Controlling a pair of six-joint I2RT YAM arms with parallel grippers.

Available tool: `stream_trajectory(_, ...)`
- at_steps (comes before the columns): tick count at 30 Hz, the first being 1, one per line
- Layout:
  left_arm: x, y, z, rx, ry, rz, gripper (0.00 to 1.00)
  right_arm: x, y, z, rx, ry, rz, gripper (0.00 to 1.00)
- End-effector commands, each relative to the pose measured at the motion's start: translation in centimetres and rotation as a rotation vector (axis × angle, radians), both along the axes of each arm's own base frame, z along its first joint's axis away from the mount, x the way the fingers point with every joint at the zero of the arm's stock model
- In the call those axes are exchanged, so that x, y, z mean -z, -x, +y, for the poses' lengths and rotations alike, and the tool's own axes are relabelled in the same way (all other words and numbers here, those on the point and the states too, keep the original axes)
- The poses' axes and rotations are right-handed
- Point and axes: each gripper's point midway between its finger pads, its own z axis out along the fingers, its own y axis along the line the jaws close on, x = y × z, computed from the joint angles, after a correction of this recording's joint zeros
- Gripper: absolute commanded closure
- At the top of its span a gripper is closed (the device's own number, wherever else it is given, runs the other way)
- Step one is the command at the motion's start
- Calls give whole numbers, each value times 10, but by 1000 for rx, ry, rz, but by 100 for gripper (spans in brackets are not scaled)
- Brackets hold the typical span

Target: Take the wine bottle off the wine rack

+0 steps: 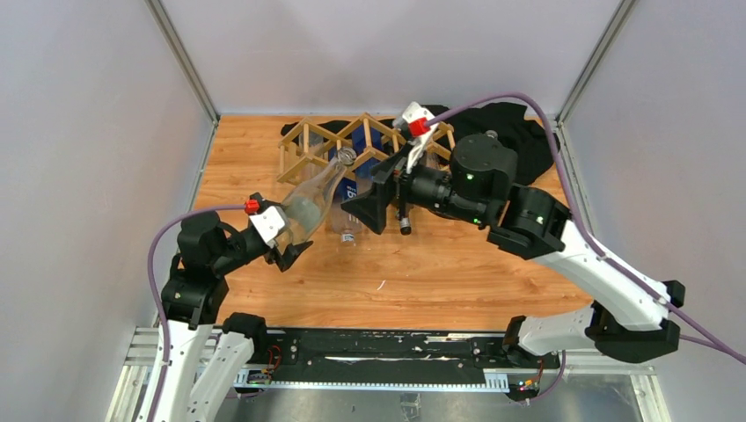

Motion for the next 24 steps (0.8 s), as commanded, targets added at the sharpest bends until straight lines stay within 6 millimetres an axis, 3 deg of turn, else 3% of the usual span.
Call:
stream_trajectory(1,-56,18,-20,119,125,-73,100,1,-8,25,-28,-36,10,5)
stream_trajectory(8,-53,27,-25,168,132,-43,100,-4,-22,58,-41,-103,2,11)
stream_trajectory(12,-52,28,-26,170,135,-27,100,-5,-29,72,-40,-119,0,21)
stream_trajectory(19,-56,29,-27,181,147,-29,100,-1,-30,84,-66,-122,21,57)
stream_trajectory(20,-57,30,-28,186,144,-31,100,0,-30,85,-68,-119,21,65)
stream_trajectory(21,-55,30,-28,192,134,-29,99,1,-30,85,-67,-115,23,80)
stream_trajectory(22,-54,28,-27,187,122,-29,92,2,-31,85,-61,-110,24,90)
stream_trajectory(23,-56,26,-25,169,118,-25,67,4,-33,84,-49,-97,29,99)
stream_trajectory(24,-56,23,-23,149,113,-13,43,6,-35,82,-36,-88,30,100)
